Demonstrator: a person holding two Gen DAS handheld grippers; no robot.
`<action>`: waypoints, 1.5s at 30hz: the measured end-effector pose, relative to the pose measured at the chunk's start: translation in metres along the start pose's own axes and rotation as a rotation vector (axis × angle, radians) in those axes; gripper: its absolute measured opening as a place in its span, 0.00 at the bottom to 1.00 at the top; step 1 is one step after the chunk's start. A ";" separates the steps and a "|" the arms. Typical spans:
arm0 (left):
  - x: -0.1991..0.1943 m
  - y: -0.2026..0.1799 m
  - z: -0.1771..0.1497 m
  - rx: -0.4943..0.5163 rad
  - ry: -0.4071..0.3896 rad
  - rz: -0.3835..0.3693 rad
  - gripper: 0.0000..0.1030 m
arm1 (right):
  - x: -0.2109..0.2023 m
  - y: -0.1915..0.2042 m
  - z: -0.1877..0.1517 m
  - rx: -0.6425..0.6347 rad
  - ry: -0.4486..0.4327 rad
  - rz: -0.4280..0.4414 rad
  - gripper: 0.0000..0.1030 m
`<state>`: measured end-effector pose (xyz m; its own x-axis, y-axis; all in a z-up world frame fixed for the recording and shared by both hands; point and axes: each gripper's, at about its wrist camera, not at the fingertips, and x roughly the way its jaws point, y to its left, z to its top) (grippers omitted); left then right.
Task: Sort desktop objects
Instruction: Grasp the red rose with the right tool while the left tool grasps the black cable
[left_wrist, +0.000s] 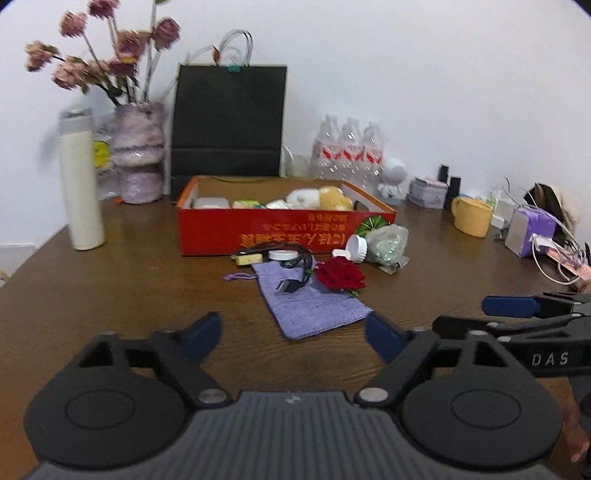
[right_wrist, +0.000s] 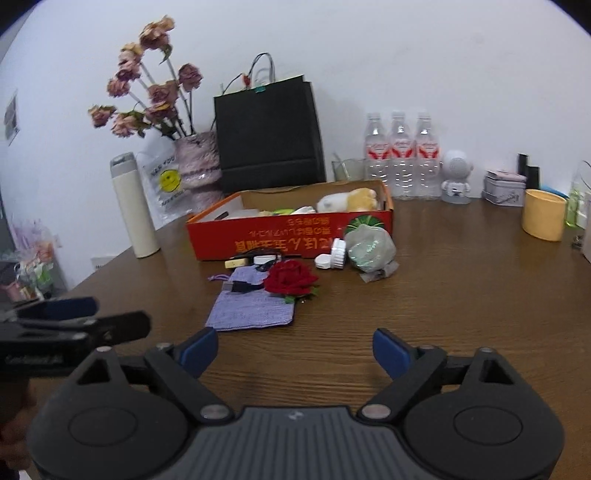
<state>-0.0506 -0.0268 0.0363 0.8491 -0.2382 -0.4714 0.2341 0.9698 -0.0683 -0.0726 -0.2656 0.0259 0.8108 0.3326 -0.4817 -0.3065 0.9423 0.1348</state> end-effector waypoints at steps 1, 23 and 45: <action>0.009 0.002 0.004 0.010 0.012 -0.011 0.76 | 0.005 0.000 0.002 -0.008 0.008 -0.001 0.81; 0.111 0.025 0.051 0.026 0.007 -0.093 0.08 | 0.171 -0.014 0.067 -0.050 0.153 0.108 0.49; -0.029 0.023 0.093 -0.076 -0.244 -0.139 0.07 | 0.055 -0.006 0.087 0.008 -0.089 0.131 0.31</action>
<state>-0.0260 -0.0019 0.1305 0.9024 -0.3657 -0.2279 0.3278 0.9259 -0.1879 0.0174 -0.2491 0.0739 0.8055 0.4541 -0.3807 -0.4087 0.8909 0.1980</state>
